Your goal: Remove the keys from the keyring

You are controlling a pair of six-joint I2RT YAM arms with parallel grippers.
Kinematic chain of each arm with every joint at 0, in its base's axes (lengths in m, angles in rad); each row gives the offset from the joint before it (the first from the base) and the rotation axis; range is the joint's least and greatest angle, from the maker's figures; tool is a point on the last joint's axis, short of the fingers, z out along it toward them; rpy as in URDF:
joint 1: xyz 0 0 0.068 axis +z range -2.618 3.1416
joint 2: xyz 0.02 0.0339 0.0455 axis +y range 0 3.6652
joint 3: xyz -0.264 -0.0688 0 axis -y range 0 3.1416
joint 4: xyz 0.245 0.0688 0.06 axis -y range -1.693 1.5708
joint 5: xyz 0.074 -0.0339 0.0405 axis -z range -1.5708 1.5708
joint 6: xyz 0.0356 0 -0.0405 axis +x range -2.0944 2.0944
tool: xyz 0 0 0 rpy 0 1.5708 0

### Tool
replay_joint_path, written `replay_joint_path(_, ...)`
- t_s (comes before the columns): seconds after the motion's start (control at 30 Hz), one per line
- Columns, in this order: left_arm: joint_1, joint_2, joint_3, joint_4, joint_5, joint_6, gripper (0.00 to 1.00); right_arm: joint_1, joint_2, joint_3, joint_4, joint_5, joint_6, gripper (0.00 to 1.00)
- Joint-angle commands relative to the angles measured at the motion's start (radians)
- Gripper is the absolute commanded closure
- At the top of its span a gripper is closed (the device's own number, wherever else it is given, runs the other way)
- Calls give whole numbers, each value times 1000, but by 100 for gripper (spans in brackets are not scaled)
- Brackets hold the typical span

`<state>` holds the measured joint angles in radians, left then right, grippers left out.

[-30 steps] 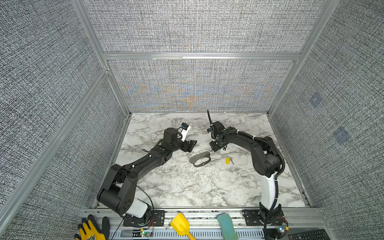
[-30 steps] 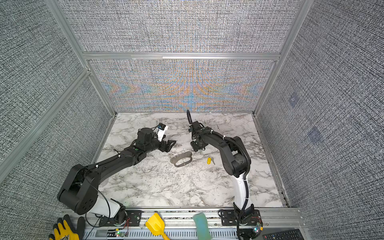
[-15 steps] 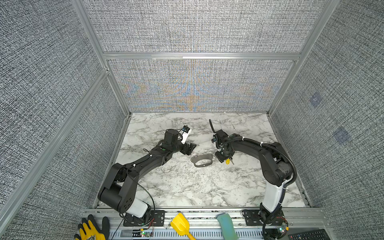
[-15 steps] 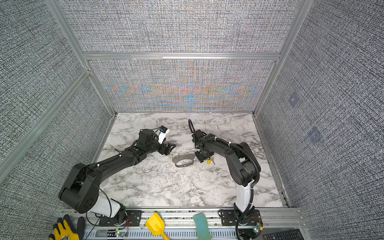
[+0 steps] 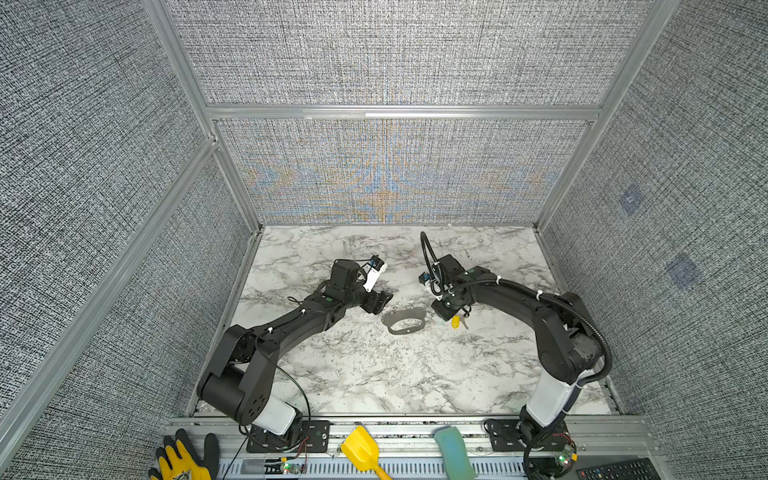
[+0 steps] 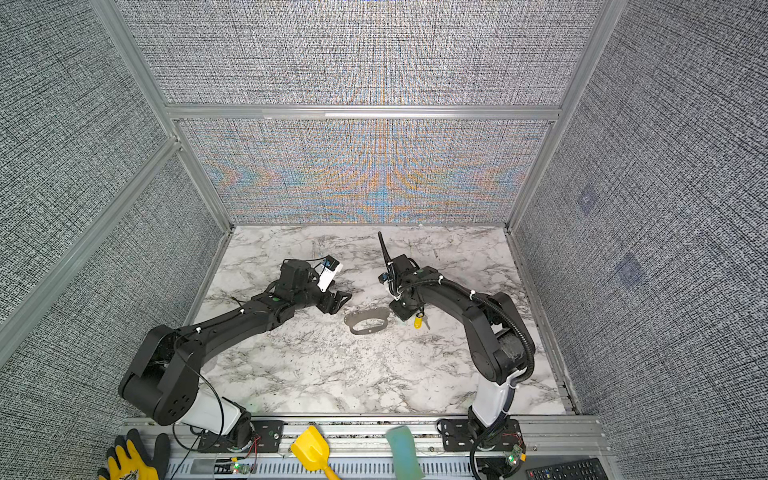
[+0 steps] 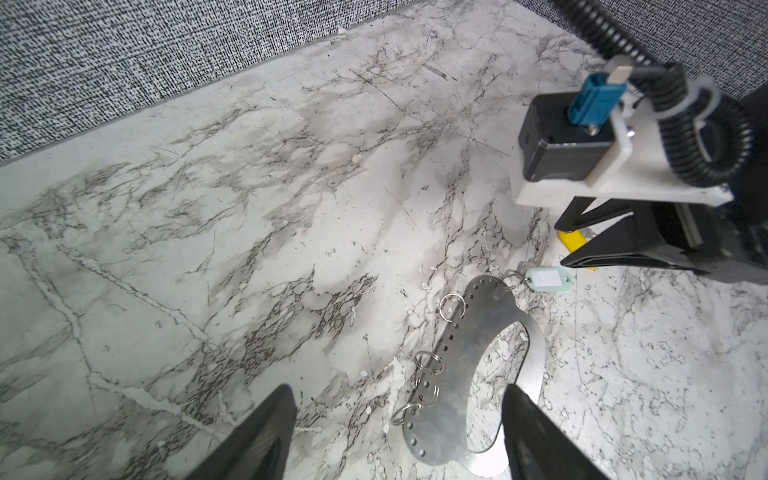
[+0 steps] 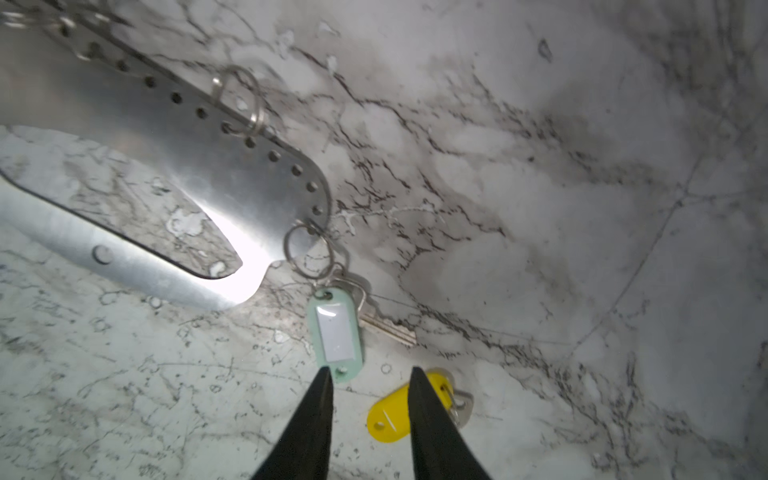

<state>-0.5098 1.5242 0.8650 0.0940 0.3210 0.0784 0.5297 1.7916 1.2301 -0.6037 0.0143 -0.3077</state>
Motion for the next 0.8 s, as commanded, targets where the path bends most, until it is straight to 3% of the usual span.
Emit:
replay_joint_path(0.0,-1,3,-9,13,18,16,23,-7,-14,-15,81,-133,-168,68)
replay_joint_path(0.07,-1,1,-21,28,13,19,23,-11,-20,-26,95,-195,-229,70)
replay_joint_path(0.23,-2,-5,-27,40,1,19,26,-17,-9,-45,153,-218,-293,76)
replay_joint_path(0.77,-1,-73,-93,107,-72,-3,28,-19,76,30,88,-252,-324,77)
